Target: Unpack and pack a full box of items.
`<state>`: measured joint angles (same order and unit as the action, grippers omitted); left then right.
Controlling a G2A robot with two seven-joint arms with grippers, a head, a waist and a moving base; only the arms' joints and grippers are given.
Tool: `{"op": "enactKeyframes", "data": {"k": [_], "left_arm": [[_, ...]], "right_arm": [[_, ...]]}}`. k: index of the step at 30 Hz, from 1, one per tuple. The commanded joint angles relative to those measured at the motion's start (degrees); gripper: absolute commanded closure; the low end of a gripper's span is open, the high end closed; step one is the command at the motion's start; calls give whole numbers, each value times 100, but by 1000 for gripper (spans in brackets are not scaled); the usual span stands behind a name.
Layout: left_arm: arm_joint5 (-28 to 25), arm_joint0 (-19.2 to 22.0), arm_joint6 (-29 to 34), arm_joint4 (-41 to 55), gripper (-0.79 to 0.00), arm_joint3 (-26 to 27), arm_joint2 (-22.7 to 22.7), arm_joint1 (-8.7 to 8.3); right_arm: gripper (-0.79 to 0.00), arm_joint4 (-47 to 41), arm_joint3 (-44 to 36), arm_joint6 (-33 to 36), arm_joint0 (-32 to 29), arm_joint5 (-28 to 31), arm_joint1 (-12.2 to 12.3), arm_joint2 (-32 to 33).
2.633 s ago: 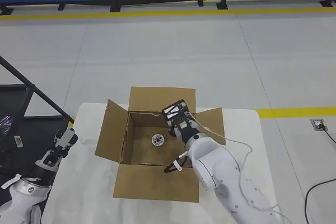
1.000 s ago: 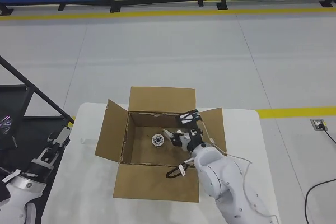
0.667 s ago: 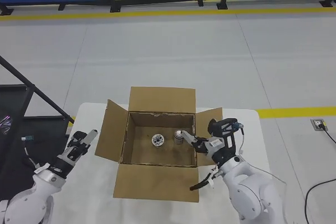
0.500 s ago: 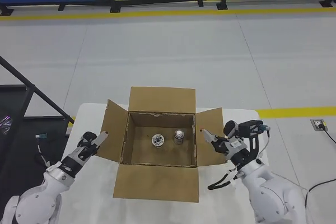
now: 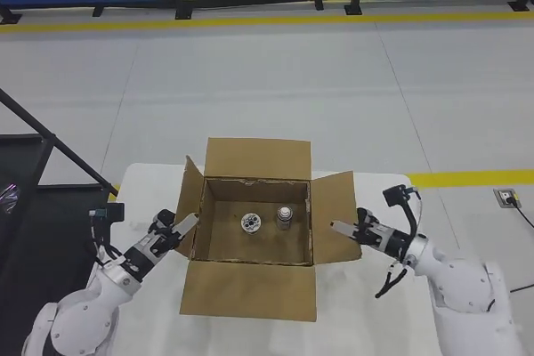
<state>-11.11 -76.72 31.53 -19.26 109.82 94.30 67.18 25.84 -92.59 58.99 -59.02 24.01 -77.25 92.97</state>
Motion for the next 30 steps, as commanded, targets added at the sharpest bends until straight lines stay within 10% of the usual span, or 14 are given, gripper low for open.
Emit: {"op": "enactKeyframes", "data": {"k": [1, 30], "left_arm": [[21, 45, -13, -34, -785, -23, -76, -2], [285, 706, -217, -497, -785, -1048, -1255, 41]], "right_arm": [[-785, -279, 155, 57, 159, 415, 25, -91], [-785, -711, 2622, 227, 2434, 1393, -109, -2968]]}}
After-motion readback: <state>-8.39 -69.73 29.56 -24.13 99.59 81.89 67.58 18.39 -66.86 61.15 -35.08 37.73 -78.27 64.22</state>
